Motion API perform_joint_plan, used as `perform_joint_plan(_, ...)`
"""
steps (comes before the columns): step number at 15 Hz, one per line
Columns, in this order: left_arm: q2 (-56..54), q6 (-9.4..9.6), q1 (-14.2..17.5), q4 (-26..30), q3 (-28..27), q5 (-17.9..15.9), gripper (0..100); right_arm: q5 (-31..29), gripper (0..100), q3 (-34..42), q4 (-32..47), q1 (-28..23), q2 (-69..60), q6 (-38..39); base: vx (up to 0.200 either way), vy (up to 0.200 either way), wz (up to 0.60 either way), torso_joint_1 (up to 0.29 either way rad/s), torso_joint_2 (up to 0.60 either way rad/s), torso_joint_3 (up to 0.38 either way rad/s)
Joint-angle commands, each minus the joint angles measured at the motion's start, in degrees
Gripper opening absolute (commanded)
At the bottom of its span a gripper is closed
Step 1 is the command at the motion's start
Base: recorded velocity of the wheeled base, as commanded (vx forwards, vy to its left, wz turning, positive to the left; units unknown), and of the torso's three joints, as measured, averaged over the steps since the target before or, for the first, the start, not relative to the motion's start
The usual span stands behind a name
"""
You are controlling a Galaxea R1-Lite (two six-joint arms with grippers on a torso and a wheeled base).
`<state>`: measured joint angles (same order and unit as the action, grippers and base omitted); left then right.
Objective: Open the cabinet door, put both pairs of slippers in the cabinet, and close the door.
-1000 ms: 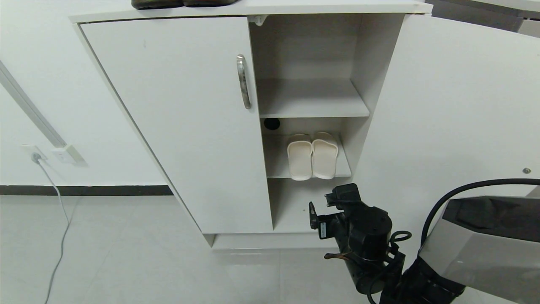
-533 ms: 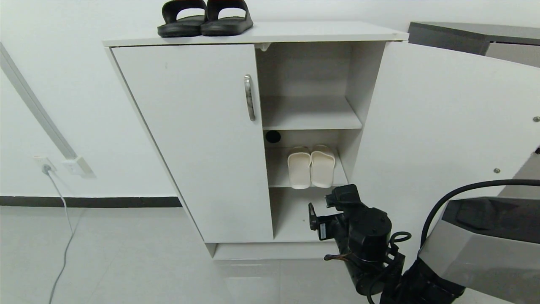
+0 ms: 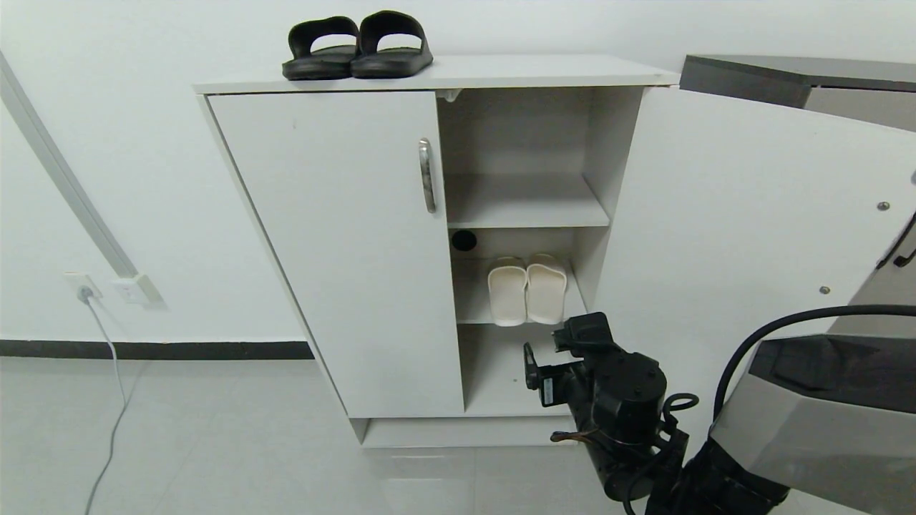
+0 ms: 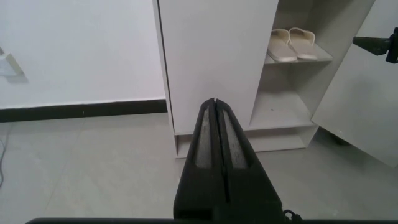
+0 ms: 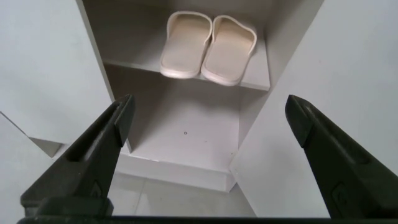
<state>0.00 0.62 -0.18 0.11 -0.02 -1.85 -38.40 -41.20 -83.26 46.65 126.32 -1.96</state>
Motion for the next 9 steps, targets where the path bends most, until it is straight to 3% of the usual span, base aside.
perform_joint_plan(1,0.1,-0.09,0.0,0.0,0.0,0.0,0,0.0,100,0.4,-0.4,0.0,0.4,-0.1,0.0,0.2,0.0,0.002,0.0,0.002)
perform_joint_plan(9,0.1,-0.18,0.0,0.0,-0.1,0.4,0,0.0,100,1.1,-1.2,0.0,0.6,-0.2,0.0,0.2,0.0,-0.001,0.0,0.003)
